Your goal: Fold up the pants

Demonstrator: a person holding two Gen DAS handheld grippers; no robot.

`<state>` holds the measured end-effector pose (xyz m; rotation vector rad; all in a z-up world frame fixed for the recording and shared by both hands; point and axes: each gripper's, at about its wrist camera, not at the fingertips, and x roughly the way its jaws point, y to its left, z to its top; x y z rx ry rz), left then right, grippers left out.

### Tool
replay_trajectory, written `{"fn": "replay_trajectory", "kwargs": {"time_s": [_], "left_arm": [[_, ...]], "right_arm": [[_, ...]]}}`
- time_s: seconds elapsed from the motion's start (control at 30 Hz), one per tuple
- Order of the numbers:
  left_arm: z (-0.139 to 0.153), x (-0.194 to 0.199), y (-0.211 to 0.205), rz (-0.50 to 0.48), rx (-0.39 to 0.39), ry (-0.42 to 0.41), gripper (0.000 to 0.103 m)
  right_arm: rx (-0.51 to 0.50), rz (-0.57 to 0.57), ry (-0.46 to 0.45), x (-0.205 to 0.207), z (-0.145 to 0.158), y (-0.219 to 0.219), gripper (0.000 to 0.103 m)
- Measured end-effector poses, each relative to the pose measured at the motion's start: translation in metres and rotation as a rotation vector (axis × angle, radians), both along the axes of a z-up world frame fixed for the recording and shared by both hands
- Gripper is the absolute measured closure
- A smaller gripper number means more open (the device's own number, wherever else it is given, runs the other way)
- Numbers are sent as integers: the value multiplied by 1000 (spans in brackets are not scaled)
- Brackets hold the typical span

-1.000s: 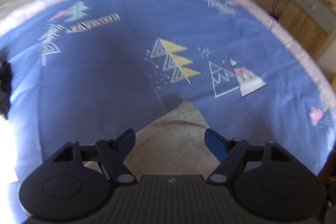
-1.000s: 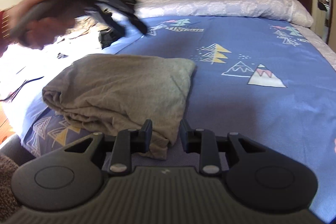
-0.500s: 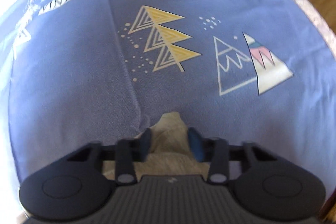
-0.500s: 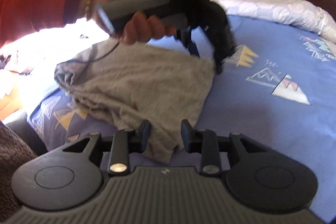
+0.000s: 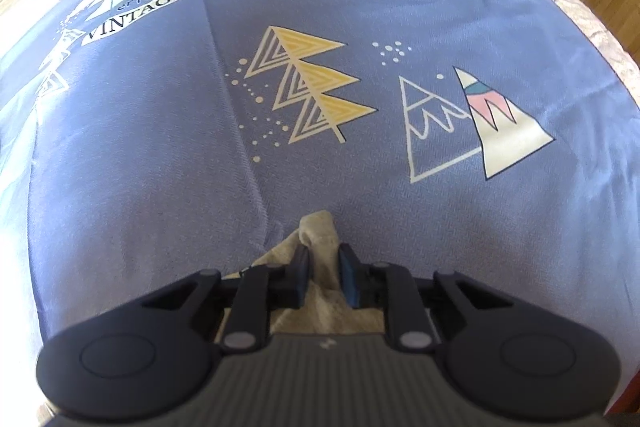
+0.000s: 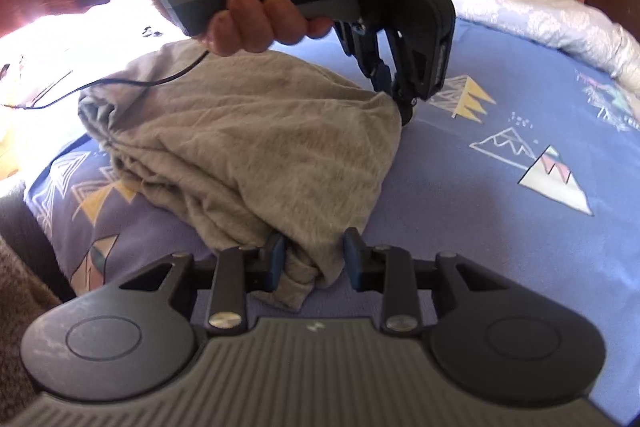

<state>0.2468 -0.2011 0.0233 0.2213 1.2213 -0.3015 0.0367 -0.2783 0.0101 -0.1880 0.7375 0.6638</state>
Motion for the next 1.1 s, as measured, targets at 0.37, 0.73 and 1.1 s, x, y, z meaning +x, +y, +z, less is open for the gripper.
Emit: {"fn": "replay_trajectory", "kwargs": {"time_s": [0.37,0.73,1.1], "left_arm": [[-4,6,9,94,-81,27,90],[48,-43,35,12,-202,-102,67],[17,-130,122,160,-349,-48,65]], "right_arm": [[-51,76,25,-46,12,5,94],[221,-68,107,-49,24,-24,96],[352,-345,119,2,33,-24,95]]}}
